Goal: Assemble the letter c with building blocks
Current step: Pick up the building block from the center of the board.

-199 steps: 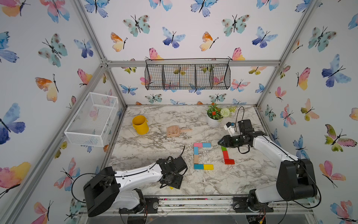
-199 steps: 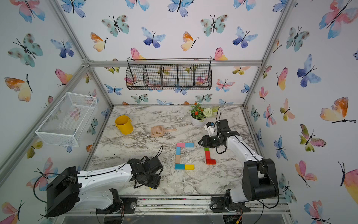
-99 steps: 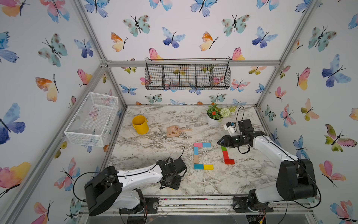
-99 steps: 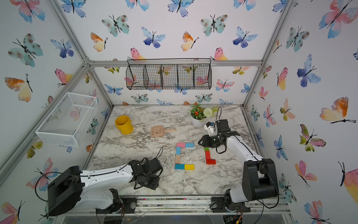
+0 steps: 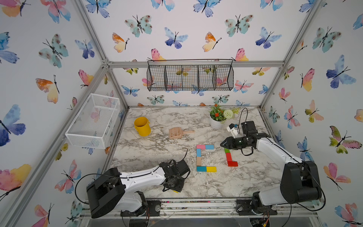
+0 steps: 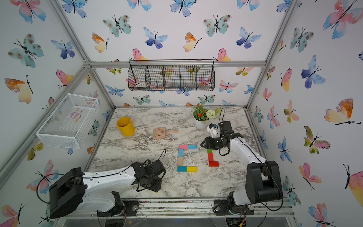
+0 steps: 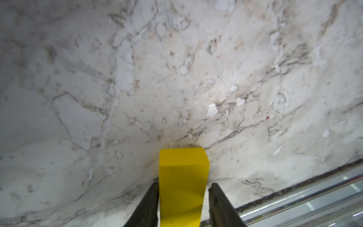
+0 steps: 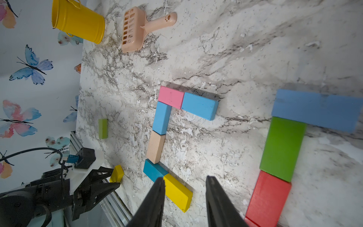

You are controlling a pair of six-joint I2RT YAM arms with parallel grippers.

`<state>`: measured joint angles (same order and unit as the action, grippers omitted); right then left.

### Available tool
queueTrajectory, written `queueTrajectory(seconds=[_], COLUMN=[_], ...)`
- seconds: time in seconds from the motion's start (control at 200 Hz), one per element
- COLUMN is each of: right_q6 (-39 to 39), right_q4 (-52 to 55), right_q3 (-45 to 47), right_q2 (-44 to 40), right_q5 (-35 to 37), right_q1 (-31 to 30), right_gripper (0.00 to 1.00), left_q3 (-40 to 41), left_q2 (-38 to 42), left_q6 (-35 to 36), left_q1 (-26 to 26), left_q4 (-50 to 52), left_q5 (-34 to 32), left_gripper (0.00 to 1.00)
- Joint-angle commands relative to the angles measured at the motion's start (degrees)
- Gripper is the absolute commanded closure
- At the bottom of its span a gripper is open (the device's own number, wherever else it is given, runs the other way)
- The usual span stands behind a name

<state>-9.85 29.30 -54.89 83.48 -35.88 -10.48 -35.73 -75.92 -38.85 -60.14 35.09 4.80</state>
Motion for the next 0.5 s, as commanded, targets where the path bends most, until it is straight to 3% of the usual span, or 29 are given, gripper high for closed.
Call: queueTrajectory(seconds=[0.0,0.29,0.496], right_q6=[0.0,-0.1,-0.6], right_q4=[-0.2,-0.5,-0.6], right_q3=[0.8,1.0,1.0], right_q2=[-0.9,-1.0,-1.6], right_q5=[-1.2,-2.8,-4.6], right_q1=[0.1,0.1,0.1], right_gripper=[0.62,0.62,0.62], left_q3=[0.9,0.8,-1.1], left_q2=[-1.2,-1.8,-3.1], left_q6=[-0.4,-0.7,0.1], left_q1=[-0.3,-0.3,-0.3], left_q4=[-0.2,-1.0,0.3], left_q5=[0.2,0.6,-0.6], left_gripper=[0.56,0.58,0.65])
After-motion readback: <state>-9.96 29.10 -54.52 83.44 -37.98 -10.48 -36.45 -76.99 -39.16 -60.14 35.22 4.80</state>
